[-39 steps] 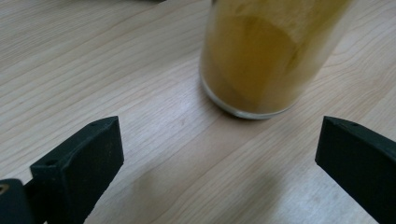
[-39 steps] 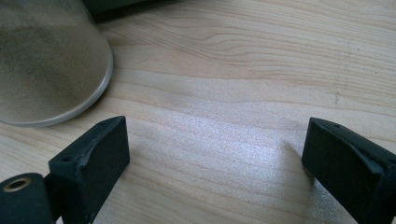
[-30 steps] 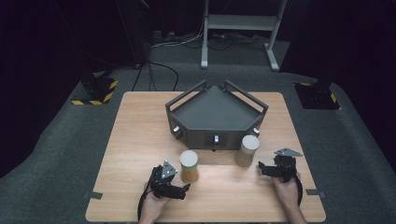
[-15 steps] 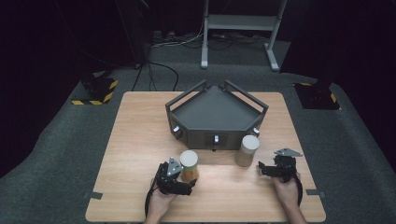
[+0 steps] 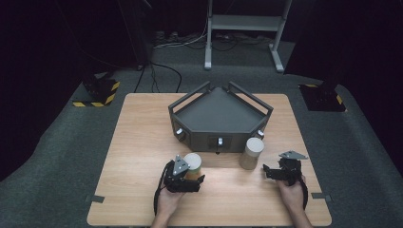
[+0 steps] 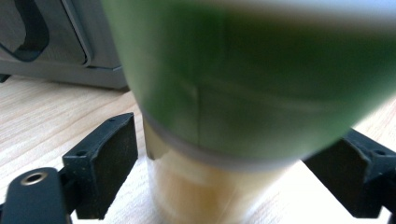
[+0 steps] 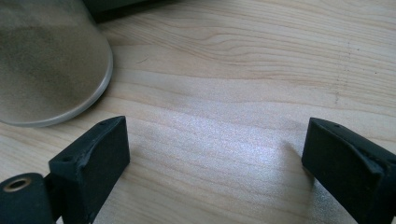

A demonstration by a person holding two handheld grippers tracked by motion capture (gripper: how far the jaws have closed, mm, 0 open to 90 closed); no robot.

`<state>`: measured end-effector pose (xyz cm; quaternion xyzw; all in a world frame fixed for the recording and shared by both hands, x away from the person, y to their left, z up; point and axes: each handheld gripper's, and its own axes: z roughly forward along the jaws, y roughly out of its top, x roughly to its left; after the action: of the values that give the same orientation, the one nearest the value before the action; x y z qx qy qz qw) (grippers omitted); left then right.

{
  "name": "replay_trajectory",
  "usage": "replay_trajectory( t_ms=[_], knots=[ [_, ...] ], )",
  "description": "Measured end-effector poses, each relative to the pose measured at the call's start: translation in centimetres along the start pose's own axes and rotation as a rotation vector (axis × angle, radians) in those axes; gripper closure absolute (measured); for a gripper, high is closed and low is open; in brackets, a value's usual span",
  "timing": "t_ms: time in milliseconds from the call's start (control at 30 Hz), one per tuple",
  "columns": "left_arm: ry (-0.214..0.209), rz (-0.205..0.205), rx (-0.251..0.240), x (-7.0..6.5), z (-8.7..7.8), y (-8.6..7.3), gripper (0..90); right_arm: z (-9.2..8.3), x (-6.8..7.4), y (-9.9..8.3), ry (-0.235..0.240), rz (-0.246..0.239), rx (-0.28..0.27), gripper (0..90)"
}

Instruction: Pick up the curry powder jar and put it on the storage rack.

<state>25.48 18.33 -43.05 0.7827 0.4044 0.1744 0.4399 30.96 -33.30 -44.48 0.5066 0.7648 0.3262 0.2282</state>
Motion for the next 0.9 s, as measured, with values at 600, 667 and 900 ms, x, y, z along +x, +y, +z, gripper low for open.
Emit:
replay_trajectory(
  t_ms=[600,667,900],
  knots=[
    [0.020,-0.014,-0.035,-0.34,0.39,0.18,27.4,0.00,0.00,-0.01,0.000,0.000,0.000,7.2],
    [0.022,-0.016,-0.035,-0.34,0.38,0.21,28.3,0.00,0.00,-0.01,0.000,0.000,0.000,7.3],
    [0.034,-0.016,-0.037,-0.55,0.37,0.21,31.5,0.00,0.00,0.00,0.000,0.000,0.000,7.2]
  ],
)
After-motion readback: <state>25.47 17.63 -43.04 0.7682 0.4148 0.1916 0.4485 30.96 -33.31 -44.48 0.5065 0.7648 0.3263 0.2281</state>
